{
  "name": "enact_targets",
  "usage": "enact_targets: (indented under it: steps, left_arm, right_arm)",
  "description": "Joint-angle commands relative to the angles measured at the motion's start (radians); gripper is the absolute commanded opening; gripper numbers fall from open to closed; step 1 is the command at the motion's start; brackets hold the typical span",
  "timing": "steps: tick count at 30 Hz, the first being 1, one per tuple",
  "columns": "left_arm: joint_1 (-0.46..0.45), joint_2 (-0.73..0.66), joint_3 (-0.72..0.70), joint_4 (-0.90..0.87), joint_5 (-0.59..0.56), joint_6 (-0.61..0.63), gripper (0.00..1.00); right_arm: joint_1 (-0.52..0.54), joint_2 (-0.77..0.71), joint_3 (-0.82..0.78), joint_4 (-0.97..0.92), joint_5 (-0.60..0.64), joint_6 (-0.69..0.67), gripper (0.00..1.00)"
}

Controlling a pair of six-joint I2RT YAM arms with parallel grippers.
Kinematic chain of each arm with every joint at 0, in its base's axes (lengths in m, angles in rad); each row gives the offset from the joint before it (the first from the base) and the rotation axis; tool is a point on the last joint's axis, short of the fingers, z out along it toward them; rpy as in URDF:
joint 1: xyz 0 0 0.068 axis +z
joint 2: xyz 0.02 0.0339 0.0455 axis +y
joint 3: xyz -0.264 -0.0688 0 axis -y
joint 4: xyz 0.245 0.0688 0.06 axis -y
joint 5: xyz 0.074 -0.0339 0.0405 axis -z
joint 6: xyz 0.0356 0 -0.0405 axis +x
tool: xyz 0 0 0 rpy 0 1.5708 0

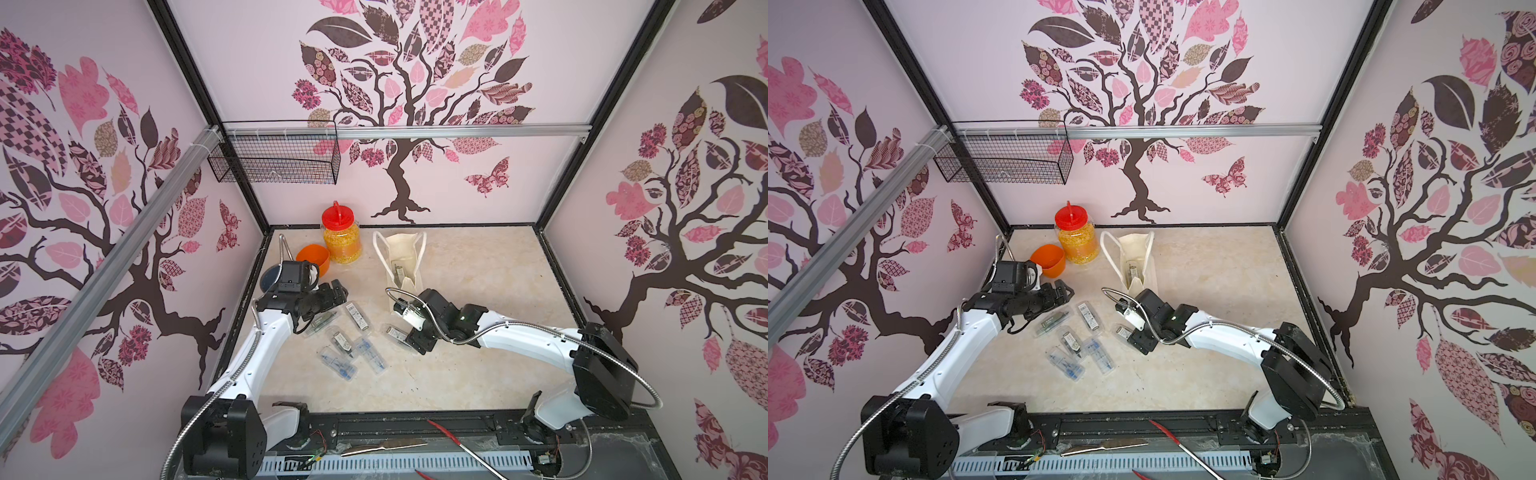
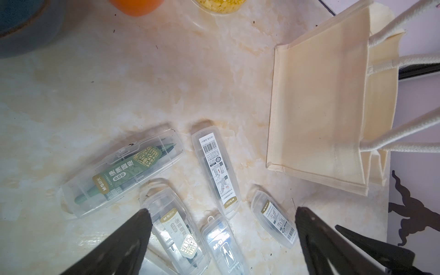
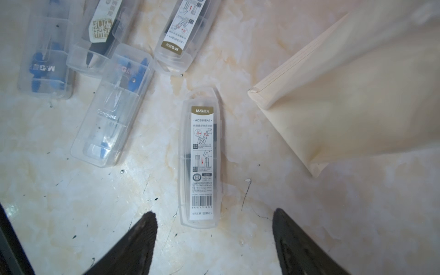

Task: Put the compass set into the canvas bag
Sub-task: Move the canvas bag to the center of the board, then pick up the compass set at the center of the board.

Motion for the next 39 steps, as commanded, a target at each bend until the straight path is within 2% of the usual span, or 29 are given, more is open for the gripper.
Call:
enact_targets:
  steps: [1, 16, 24, 39]
  left_arm:
    - [0.003, -0.023, -0.016, -0.002, -0.018, 0.002, 0.98]
    - [0.002, -0.022, -0.012, -0.003, -0.027, 0.008, 0.98]
    - [0.002, -0.011, -0.012, -0.001, -0.028, 0.013, 0.98]
    - [0.002, 0.000, -0.011, -0.003, -0.034, 0.021, 0.98]
  right_arm:
    - [0.004, 0.027, 0.003, -0.003, -0.045, -0.043, 0.78]
    - [0.012, 0.277, 0.159, -0.096, 0.016, -0.024, 0.76]
    - [0.015, 0.308, 0.190, -0.115, -0.039, -0.030, 0.78]
    - [0.015, 0.410, 0.241, -0.178, 0.001, -0.015, 0.77]
